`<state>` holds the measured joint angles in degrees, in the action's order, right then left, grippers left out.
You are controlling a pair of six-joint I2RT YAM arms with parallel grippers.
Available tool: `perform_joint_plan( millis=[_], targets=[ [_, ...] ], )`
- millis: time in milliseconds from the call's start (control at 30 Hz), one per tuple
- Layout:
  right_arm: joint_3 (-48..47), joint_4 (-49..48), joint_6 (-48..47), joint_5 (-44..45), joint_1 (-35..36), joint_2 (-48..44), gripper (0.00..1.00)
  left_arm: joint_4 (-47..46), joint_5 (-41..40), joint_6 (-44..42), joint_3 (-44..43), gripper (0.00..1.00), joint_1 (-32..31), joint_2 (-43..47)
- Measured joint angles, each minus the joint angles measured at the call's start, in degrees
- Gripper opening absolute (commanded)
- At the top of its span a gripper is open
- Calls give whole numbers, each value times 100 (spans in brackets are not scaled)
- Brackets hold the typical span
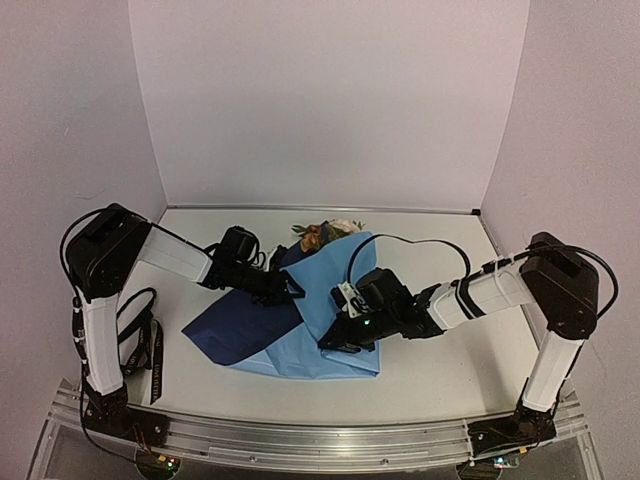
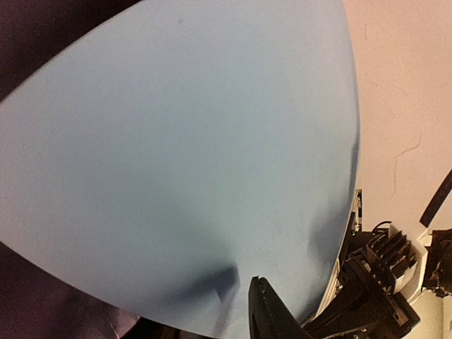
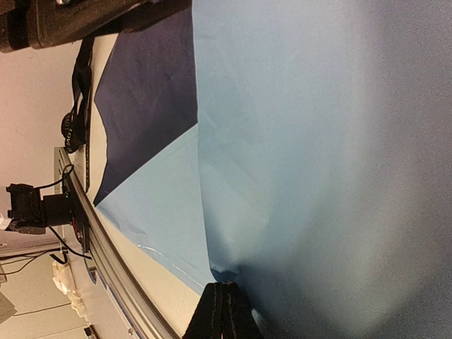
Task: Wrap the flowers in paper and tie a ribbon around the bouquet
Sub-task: Fold the one-fourth-folded wrapping paper at the center of the board.
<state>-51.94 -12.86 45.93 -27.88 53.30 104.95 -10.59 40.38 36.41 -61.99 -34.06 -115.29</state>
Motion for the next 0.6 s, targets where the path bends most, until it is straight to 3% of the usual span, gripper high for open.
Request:
perform_joint_plan(
  millis=[33,133,300,400,600],
  targets=[
    [0,2,2,-11,0,0,0,4,-1,1,-76,14,0,-33],
    [0,4,23,-32,0,0,0,-41,9,-61,-220,1,2,-115],
    [2,63,42,-20,-2,-27,2,-42,0,-61,-245,0,0,-139],
    [46,157,14,13,-2,-139,22,-43,-2,-62,-245,0,0,-139],
    [456,449,-151,199,-2,-914,37,-36,-72,-62,-239,0,2,-121]
  ],
)
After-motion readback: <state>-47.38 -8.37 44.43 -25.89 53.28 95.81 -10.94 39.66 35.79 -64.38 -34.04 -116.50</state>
